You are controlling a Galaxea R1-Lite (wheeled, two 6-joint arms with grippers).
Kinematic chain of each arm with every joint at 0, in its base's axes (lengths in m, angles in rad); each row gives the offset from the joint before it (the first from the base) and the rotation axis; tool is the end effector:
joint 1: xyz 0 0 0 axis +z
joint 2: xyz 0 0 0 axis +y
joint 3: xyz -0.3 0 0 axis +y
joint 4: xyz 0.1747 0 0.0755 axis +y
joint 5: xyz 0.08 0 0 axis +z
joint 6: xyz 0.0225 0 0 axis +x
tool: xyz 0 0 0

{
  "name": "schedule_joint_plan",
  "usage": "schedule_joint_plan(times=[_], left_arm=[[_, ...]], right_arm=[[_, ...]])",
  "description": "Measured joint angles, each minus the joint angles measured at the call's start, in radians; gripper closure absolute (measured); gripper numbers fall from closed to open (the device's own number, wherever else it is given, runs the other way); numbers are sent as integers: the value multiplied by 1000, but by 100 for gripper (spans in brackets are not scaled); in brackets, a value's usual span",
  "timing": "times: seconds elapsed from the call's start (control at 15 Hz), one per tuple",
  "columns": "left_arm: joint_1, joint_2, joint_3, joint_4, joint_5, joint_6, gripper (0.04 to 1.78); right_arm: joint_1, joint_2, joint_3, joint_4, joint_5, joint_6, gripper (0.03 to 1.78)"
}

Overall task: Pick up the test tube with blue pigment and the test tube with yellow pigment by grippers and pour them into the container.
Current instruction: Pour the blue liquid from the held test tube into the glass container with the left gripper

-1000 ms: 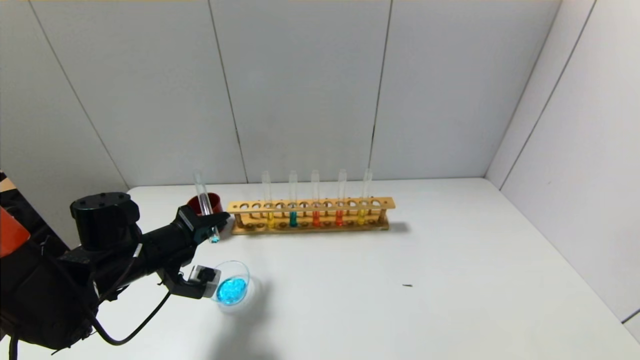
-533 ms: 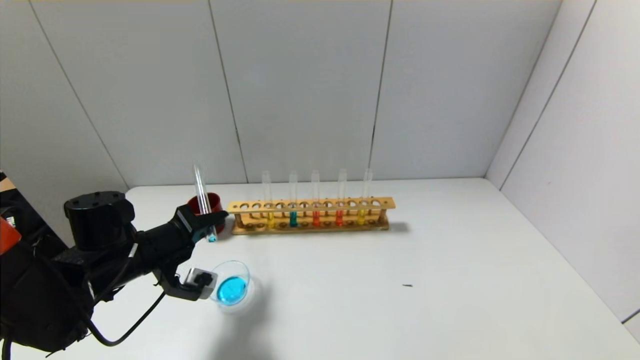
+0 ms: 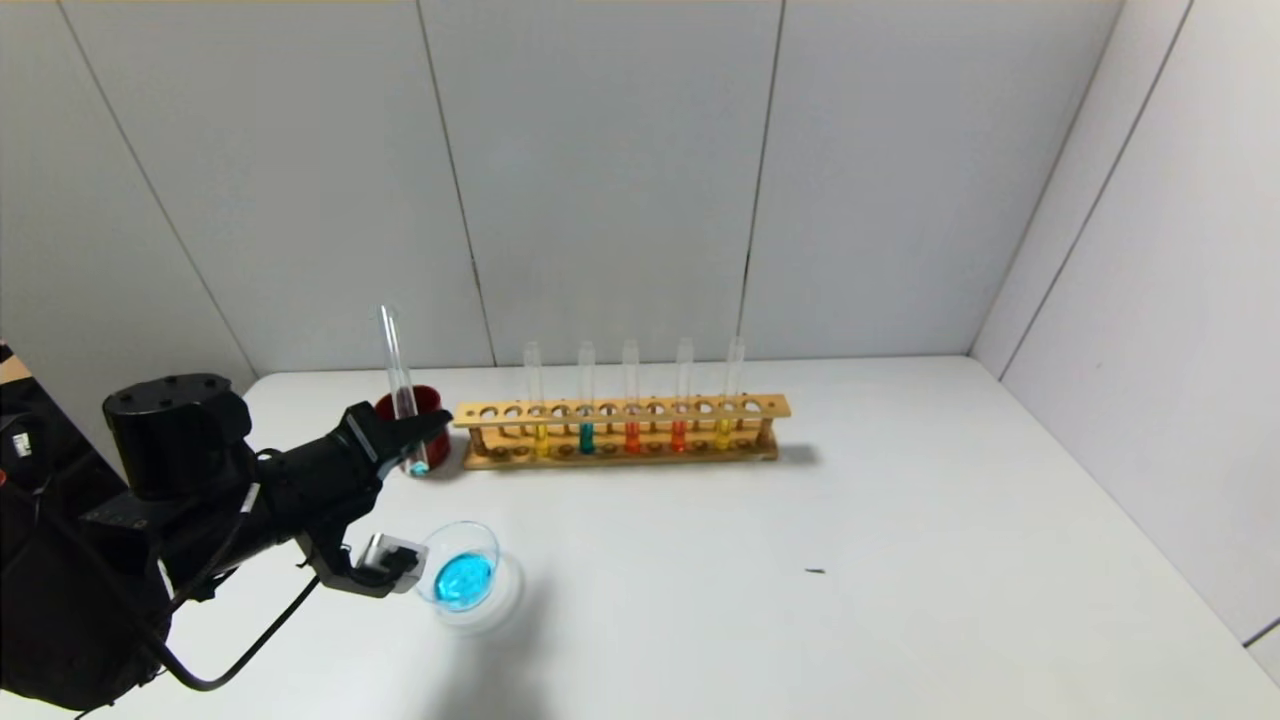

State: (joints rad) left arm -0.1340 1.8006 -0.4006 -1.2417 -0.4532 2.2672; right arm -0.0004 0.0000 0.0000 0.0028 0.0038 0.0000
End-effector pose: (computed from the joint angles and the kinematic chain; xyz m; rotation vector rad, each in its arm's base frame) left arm 0.2677 -0.0460 0.1170 2.1580 -0.5735 -0.4844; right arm -0.0228 0.0001 0.0752 0.0000 0.0028 0.0034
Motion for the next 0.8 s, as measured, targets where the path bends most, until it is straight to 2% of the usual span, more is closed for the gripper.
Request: schedule_joint_plan(times=[0.13, 0.53, 0.8], left_arm=[[-1, -14, -2, -4, 18, 47, 147], [-1, -33, 4, -5, 41, 53, 147], [-3, -45, 5, -8, 81, -20, 147]], right_arm=[[0, 0, 0, 0, 0, 0, 6], [0, 0, 0, 0, 0, 0, 6], [0, 0, 0, 0, 0, 0, 6]])
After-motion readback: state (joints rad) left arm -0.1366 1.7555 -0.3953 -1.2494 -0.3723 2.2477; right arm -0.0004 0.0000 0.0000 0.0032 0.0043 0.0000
